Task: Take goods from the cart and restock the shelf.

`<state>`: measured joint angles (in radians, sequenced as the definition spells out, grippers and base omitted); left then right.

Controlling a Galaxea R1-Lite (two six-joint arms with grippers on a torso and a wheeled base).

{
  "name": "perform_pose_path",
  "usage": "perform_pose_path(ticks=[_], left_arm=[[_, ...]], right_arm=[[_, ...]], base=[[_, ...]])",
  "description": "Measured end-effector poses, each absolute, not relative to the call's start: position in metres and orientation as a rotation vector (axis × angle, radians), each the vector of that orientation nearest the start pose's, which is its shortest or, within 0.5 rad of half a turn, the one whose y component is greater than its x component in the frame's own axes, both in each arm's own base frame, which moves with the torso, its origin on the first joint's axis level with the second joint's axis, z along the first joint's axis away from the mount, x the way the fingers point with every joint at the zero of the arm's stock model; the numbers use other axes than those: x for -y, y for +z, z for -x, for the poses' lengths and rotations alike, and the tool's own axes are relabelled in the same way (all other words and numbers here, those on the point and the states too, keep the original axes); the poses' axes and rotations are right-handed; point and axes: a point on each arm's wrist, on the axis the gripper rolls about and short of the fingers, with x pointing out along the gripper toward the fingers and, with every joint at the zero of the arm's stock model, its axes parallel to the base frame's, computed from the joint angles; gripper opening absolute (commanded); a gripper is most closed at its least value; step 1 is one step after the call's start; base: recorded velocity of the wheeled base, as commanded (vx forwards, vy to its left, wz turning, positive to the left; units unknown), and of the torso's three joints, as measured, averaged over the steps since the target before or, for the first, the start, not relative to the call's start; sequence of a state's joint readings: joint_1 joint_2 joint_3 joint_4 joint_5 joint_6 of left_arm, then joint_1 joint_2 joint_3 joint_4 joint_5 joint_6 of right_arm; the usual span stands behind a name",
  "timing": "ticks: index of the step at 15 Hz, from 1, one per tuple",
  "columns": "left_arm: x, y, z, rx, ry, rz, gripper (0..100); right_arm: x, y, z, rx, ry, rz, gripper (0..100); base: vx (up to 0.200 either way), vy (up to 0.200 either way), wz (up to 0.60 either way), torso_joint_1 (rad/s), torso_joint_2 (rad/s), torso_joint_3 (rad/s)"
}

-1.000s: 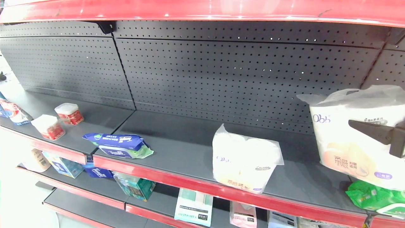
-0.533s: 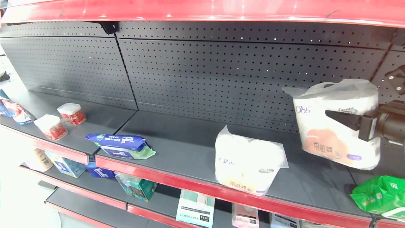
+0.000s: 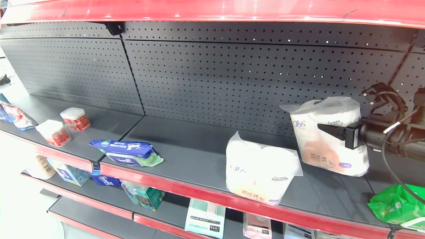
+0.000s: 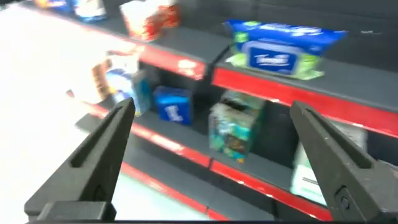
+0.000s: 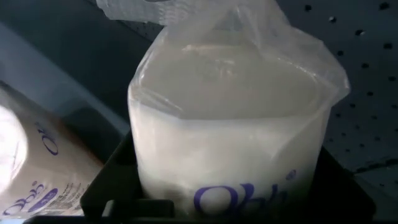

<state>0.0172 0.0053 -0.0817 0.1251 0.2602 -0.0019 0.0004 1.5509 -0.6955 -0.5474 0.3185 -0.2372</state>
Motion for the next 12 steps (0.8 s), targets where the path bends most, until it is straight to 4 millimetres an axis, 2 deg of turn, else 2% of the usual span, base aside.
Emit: perform_pose_path(ticks=[6, 8, 9, 12], left_arm=[[0.001, 0.084, 0.029, -0.04, 0.425, 0.025, 100], [0.005, 0.089, 0.026, 0.061, 0.293, 0.031, 100], [0.007, 0.085, 0.024, 0.051, 0.203, 0.018, 100], [0.006, 0.077, 0.022, 0.005, 0.146, -0.012, 100]], right_arm=[[-0.007, 0.178, -0.268, -0.298, 0.354, 0.181, 0], [-0.007, 0.176, -0.269, -0.302, 0.355, 0.18, 0], [-0.007, 0.176, -0.269, -0.305, 0.355, 0.181, 0], [-0.007, 0.174, -0.27, -0.31, 0.355, 0.181, 0]], base=[[0.0, 0.0, 0.0, 0.0, 0.0, 0.0], [0.0, 0.0, 0.0, 0.0, 0.0, 0.0], [0.0, 0.0, 0.0, 0.0, 0.0, 0.0], [0.0, 0.0, 0.0, 0.0, 0.0, 0.0]])
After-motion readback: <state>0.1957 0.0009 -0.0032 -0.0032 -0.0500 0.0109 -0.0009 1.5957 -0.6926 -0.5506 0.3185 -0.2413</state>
